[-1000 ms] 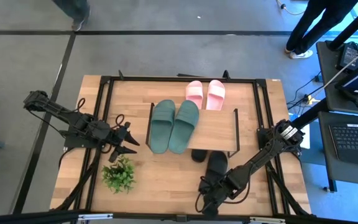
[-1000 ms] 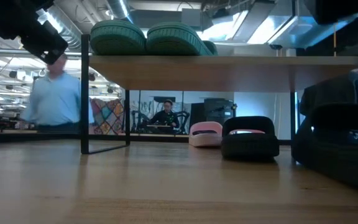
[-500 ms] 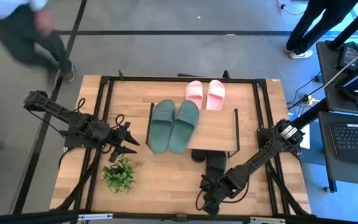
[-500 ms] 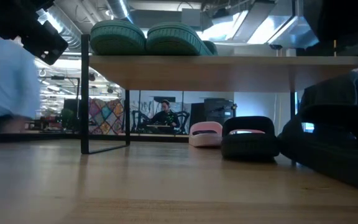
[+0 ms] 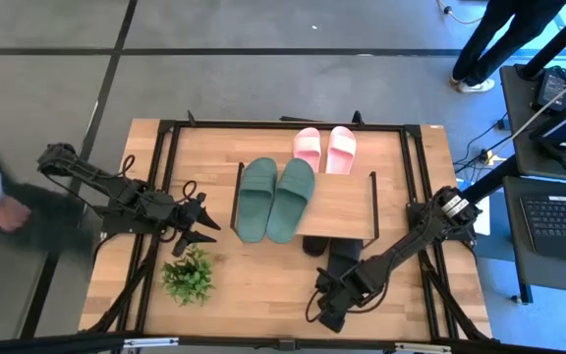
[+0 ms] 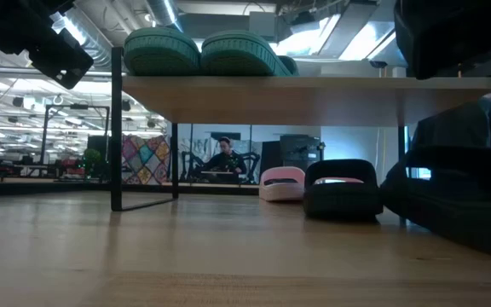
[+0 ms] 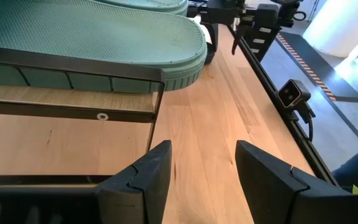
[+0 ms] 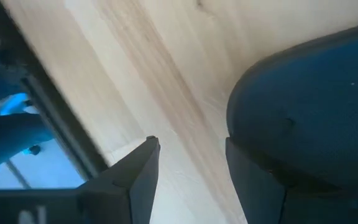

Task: Pick and place slides into the shelf
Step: Put the right black slipper under the shelf

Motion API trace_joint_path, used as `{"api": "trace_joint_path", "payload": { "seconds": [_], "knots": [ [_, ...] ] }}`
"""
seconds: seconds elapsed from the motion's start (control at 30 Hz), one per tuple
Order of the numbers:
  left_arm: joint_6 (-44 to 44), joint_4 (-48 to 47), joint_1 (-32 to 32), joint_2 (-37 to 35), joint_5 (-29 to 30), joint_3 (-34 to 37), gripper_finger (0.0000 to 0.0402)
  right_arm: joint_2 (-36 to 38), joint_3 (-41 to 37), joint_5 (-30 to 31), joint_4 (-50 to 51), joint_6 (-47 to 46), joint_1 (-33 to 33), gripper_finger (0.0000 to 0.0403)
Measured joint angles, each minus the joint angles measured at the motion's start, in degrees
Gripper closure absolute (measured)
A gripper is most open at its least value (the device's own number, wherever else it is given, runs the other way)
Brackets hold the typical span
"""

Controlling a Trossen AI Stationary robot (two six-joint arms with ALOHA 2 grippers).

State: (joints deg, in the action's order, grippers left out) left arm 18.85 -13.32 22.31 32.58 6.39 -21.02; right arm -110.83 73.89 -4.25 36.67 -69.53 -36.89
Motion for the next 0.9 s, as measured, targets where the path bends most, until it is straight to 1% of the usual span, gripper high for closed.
{"api": "trace_joint_path", "payload": {
  "seconds": [0.57, 0.8, 0.9],
  "knots": [
    [0.0, 0.0, 0.0, 0.0, 0.1, 0.0, 0.0231, 0.0, 0.0, 0.1, 4.1, 6.9, 3.4, 0.0212],
    [0.0, 0.0, 0.0, 0.0, 0.1, 0.0, 0.0231, -0.3, 2.5, 6.2, 14.4, 8.2, 3.8, 0.0212],
    [0.0, 0.0, 0.0, 0.0, 0.1, 0.0, 0.0231, -0.3, 3.9, 7.5, 16.9, 9.2, 4.2, 0.0212]
  ]
}}
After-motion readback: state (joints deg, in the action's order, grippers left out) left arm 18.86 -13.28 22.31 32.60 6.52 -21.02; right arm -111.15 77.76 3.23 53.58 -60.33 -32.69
